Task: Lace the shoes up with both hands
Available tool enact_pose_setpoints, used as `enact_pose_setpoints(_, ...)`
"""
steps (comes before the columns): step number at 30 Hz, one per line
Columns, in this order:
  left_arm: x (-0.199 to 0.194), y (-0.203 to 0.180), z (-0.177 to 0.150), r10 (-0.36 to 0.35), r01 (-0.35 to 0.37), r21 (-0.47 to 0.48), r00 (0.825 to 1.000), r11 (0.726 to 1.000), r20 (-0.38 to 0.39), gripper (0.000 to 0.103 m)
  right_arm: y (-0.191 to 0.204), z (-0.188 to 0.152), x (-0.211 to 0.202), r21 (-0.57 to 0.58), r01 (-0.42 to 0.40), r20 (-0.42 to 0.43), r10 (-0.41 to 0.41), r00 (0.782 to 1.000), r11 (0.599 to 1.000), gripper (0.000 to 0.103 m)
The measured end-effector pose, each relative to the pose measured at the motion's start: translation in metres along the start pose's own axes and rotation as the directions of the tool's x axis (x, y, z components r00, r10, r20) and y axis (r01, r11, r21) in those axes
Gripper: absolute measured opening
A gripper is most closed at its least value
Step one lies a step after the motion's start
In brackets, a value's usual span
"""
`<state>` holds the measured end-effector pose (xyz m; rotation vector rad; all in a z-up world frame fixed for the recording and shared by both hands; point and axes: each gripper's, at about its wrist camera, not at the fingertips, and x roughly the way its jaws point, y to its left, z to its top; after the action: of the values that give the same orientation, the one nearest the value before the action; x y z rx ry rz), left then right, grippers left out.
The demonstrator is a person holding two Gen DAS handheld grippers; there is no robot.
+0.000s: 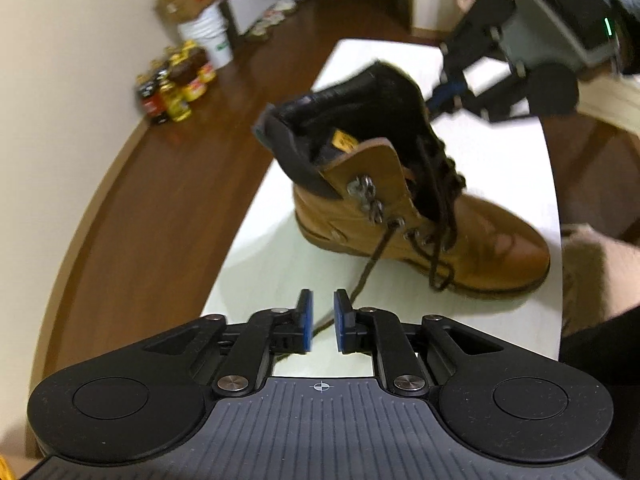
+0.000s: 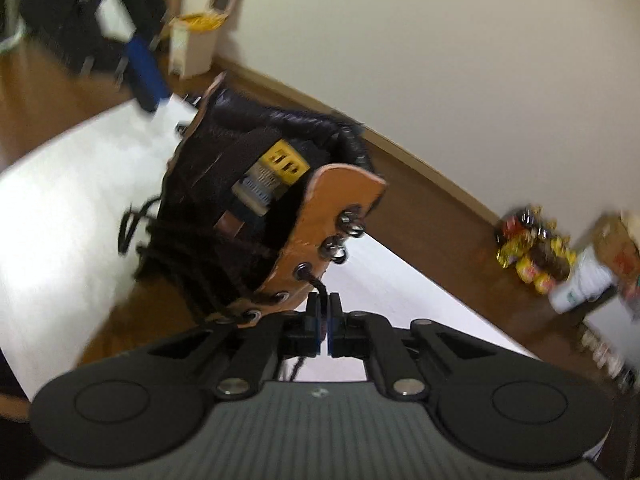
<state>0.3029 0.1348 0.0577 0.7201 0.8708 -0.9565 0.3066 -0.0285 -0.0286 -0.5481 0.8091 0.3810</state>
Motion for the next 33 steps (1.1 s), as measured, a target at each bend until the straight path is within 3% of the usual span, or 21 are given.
enact_pose_setpoints(5, 0.018, -0.01, -0.001, -0.104, 0.099, 0.185, 0.994, 0.978, 0.017, 0.024, -0.02, -0.018, -0.008, 0.166, 0.114, -0.114, -0.096, 0.989, 0.979, 0.003)
enact_pose_setpoints(12, 0.04, -0.017, 0.005, -0.119, 0.099, 0.242, 0.991, 0.965, 0.068, 0.024, -0.03, -0.044, -0.027, 0.25, 0.228, -0.236, -0.169, 0.957, 0.941, 0.003)
enact_pose_setpoints(13, 0.043, -0.016, 0.006, -0.117, 0.1, 0.235, 0.991, 0.967, 0.06, 0.021, -0.032, -0.047, -0.03, 0.254, 0.241, -0.249, -0.178, 0.952, 0.936, 0.003)
enact_pose_setpoints(15, 0.046, -0.016, 0.006, -0.117, 0.103, 0.225, 0.992, 0.969, 0.048, 0.003, -0.042, -0.056, -0.035, 0.273, 0.283, -0.288, -0.203, 0.936, 0.919, 0.003)
enact_pose_setpoints(19, 0.041, -0.026, -0.004, -0.135, 0.126, 0.225, 0.991, 0.966, 0.023, 0.002, -0.057, -0.067, -0.037, 0.318, 0.319, -0.338, -0.208, 0.918, 0.893, 0.002)
enact_pose_setpoints(24, 0.03, -0.067, -0.014, -0.233, 0.22, 0.248, 0.972, 0.944, 0.023, 0.002, -0.06, -0.076, -0.034, 0.417, 0.23, -0.358, -0.073, 0.931, 0.879, 0.002)
enact_pose_setpoints(28, 0.033, -0.07, -0.011, -0.225, 0.213, 0.193, 0.973, 0.958, 0.041, 0.002, -0.046, -0.088, -0.04, 0.515, 0.136, -0.363, 0.072, 0.929, 0.846, 0.002)
enact_pose_setpoints(30, 0.032, -0.069, -0.014, -0.209, 0.2, 0.179, 0.977, 0.963, 0.037, 0.003, -0.04, -0.094, -0.044, 0.594, 0.067, -0.338, 0.173, 0.925, 0.802, 0.002)
enact_pose_setpoints(33, 0.032, -0.069, -0.017, -0.185, 0.178, 0.16, 0.982, 0.971, 0.031, 0.003, -0.033, -0.098, -0.049, 0.733, -0.068, -0.244, 0.355, 0.902, 0.677, 0.002)
